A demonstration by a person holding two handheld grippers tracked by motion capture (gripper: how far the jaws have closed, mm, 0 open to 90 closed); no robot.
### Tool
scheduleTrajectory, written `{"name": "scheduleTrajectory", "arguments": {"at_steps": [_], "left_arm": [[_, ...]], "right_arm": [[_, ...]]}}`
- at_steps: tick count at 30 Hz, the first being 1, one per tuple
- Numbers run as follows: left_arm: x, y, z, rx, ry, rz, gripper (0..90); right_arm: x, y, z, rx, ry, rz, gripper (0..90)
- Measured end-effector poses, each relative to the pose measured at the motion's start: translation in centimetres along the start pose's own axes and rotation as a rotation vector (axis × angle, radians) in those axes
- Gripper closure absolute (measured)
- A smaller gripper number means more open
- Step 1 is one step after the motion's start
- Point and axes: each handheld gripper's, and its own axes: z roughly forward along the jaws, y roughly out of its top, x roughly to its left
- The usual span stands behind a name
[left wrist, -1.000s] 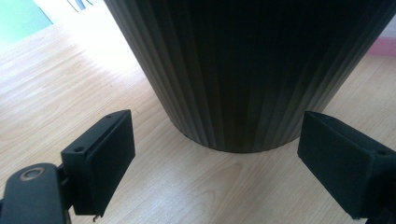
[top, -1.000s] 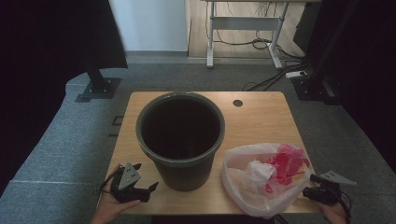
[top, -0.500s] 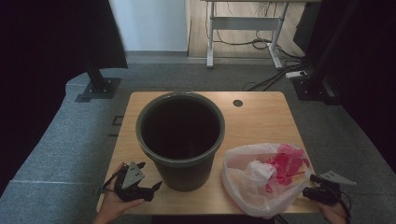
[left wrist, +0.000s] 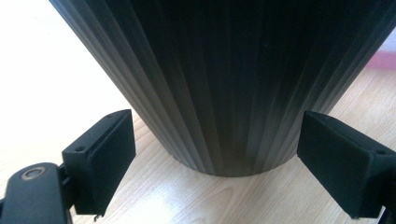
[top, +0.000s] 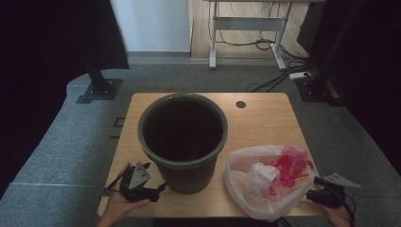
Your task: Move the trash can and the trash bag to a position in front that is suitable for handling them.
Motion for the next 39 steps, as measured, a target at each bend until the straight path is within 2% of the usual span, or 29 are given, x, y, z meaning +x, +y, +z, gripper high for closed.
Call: {"name": "scheduleTrajectory", "arguments": {"at_steps": [11, 14, 20, 25, 29, 39], "left_arm": [[0.4, 0.5, 0.7, 0.013, -0.033, 0.001, 10.5], [0.5, 0.6, 0.8, 0.015, -0.058, 0.010, 10.7], [0.6, 1.0, 1.2, 0.031, -0.077, -0.010, 9.7], [0.2, 1.5, 2.1, 0.026, -0.072, -0.041, 6.7], [0.2, 1.7, 2.4, 0.044, -0.075, -0.046, 3.1], [0.2, 2.1, 3.0, 0.051, -0.068, -0.069, 2.0]], "right_arm": [[0.1, 0.0, 0.0, -0.002, -0.006, -0.001, 22.3], [0.1, 0.0, 0.0, 0.000, -0.006, -0.004, 22.3], [0.0, -0.1, -0.1, -0.006, 0.004, 0.006, 22.4], [0.0, -0.1, -0.1, -0.010, 0.007, 0.009, 22.5], [0.1, -0.1, 0.0, -0.006, 0.001, 0.002, 22.6], [0.0, -0.1, -0.1, -0.009, 0.001, 0.005, 22.7]]}}
